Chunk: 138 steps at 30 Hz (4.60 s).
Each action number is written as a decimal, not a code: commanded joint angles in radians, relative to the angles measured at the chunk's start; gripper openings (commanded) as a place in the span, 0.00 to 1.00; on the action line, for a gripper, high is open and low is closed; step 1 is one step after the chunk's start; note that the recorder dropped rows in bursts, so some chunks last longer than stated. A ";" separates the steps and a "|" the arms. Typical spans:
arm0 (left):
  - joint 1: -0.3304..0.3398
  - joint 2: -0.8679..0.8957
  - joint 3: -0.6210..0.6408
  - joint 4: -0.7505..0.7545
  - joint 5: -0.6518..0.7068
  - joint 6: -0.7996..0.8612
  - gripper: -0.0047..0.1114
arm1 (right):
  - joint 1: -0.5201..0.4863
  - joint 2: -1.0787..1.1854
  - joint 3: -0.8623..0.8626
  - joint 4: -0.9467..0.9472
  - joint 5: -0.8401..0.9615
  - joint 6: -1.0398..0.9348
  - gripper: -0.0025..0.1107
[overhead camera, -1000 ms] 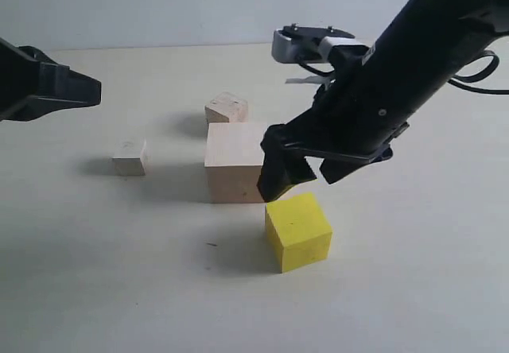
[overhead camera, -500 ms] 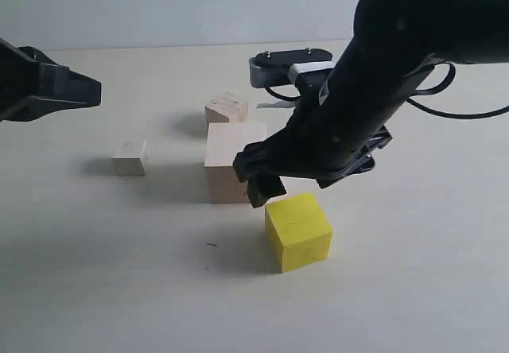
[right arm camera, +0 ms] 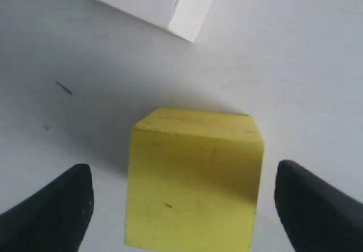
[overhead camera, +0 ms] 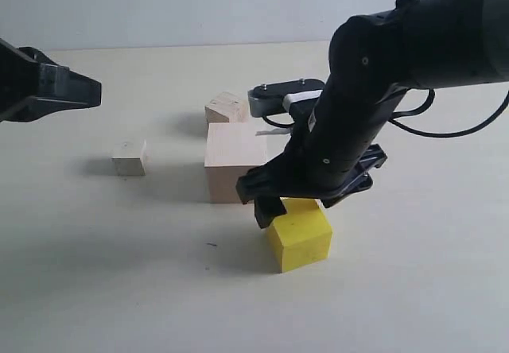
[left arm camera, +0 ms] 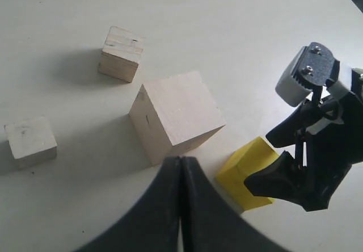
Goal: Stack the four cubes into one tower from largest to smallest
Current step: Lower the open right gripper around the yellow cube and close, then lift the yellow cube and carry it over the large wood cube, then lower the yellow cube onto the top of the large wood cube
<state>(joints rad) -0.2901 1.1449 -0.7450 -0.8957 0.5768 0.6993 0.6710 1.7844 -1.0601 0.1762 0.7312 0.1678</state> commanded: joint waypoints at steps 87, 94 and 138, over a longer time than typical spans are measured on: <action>0.002 -0.081 0.004 0.199 0.097 -0.210 0.04 | 0.033 0.323 -0.843 -0.190 0.490 0.486 0.02; 0.002 -0.081 0.004 0.201 0.098 -0.210 0.04 | 0.033 0.323 -0.843 -0.182 0.490 0.486 0.02; 0.002 -0.081 0.004 0.203 0.095 -0.210 0.04 | 0.041 0.325 -0.841 -0.161 0.490 0.471 0.02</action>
<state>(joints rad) -0.2901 1.0720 -0.7450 -0.6914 0.6760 0.4928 0.7031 2.1114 -1.8936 0.0269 1.2254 0.6345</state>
